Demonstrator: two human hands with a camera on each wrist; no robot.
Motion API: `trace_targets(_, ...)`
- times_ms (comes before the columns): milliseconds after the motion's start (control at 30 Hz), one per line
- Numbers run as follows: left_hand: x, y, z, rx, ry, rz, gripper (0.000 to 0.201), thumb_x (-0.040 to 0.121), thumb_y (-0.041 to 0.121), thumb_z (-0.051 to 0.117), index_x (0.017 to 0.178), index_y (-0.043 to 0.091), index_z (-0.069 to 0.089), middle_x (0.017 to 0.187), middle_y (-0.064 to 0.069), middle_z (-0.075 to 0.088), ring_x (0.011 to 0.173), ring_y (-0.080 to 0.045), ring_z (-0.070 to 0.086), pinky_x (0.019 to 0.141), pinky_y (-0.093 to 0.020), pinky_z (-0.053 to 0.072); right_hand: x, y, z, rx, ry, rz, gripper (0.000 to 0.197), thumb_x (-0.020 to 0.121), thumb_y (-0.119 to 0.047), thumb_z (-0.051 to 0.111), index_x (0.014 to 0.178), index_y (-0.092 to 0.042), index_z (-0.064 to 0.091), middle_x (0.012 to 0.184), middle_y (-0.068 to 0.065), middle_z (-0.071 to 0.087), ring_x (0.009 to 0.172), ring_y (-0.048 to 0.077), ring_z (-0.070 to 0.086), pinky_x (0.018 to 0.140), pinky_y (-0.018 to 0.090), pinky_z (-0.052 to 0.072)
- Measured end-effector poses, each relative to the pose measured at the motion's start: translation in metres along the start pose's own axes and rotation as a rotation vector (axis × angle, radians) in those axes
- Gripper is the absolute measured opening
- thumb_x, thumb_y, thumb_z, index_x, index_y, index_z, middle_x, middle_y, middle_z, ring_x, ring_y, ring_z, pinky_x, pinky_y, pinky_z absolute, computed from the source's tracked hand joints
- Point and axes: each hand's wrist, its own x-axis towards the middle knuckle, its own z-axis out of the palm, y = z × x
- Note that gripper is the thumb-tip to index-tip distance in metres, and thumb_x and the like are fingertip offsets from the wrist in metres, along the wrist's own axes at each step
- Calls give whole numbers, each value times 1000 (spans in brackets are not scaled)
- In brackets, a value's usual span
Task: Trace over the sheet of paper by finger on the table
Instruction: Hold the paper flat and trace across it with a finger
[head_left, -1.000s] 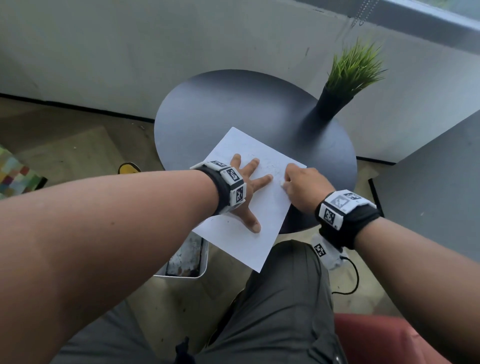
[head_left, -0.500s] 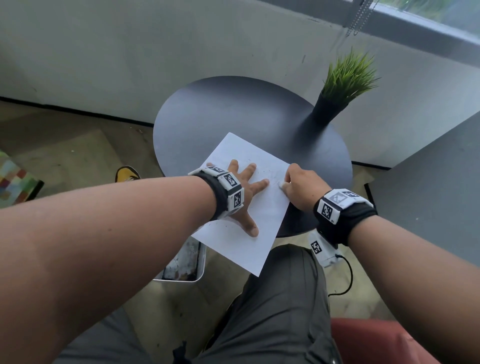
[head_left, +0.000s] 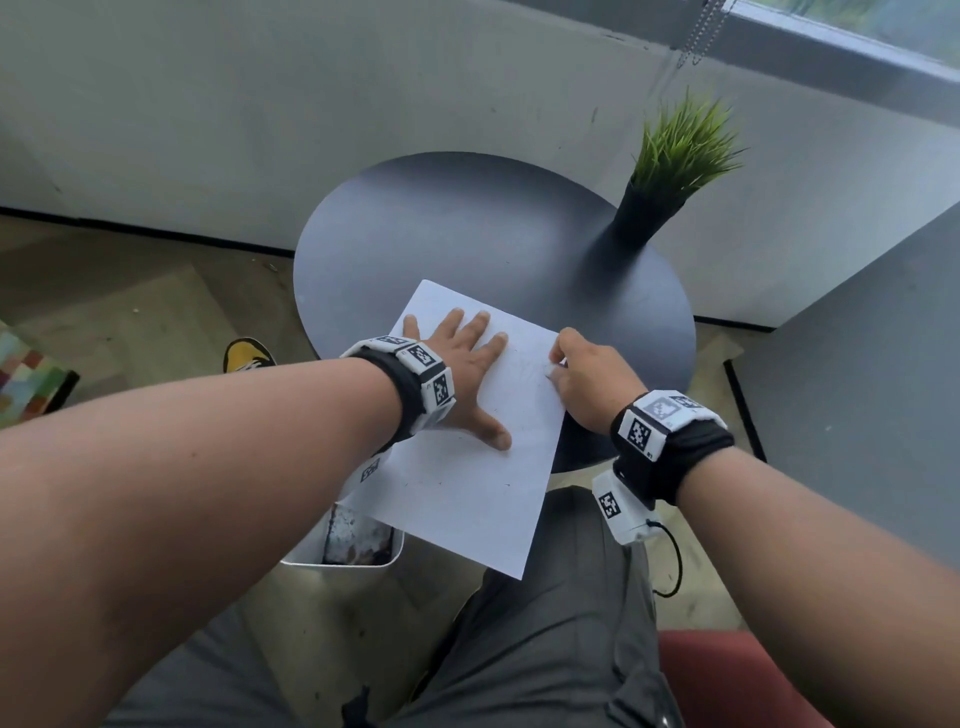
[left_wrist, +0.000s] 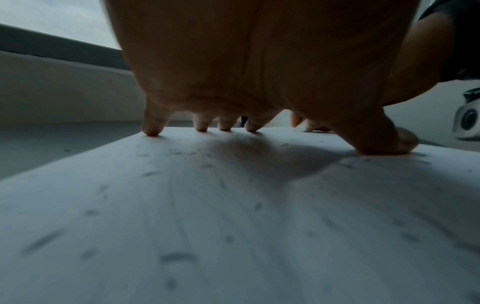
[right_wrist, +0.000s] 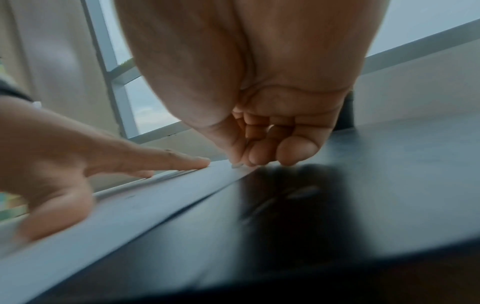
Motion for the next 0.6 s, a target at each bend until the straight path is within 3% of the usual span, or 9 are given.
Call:
trace_targets(100,0,-3,3,-21,6,22,141,54,99,54,160,32,-10,168,4,-20,154,-24,-19,117,-70,1,-16,-24,12,-69,-90,-240,13,95,-23,48,104,-14,50,104,9,64,92,30,56,78,37,47)
trace_targets(167,-2,-3,5,-14,5,42,140,54,99,53,160,33,-10,167,5,-21,154,-24,-19,117,-71,1,-23,-32,13,-76,-188,-365,7,94,-22,51,99,-17,53,103,6,65,86,23,52,72,30,39)
trace_targets(200,-3,-3,6,-5,5,46,139,55,99,53,159,33,-11,167,5,-21,154,-24,-19,117,-71,1,-18,-29,9,-79,-194,-348,6,93,-23,52,98,-19,53,103,5,65,85,21,51,71,29,38)
trace_targets(333,-6,-2,7,0,16,35,139,57,98,52,160,30,-13,167,6,-22,154,-22,-19,116,-71,1,12,-3,-10,-19,-29,0,14,92,-29,53,100,-18,52,101,9,64,90,29,57,78,35,48)
trace_targets(367,-6,-1,7,-1,20,34,140,57,99,51,160,28,-13,167,7,-22,154,-22,-18,116,-71,1,13,-5,-9,-19,-11,8,15,92,-29,52,100,-17,51,100,10,64,89,30,57,79,37,49)
trace_targets(533,-8,-3,11,-5,42,55,142,55,100,50,160,26,-10,168,7,-19,154,-22,-17,116,-71,3,-7,-37,16,-45,-143,-351,12,95,-24,50,104,-16,53,102,7,65,94,29,58,77,33,44)
trace_targets(600,-9,-2,11,2,37,55,139,56,99,51,160,27,-8,168,6,-17,155,-22,-15,116,-71,3,2,-31,10,-49,-128,-283,14,93,-25,53,104,-18,55,103,4,65,97,26,58,77,30,42)
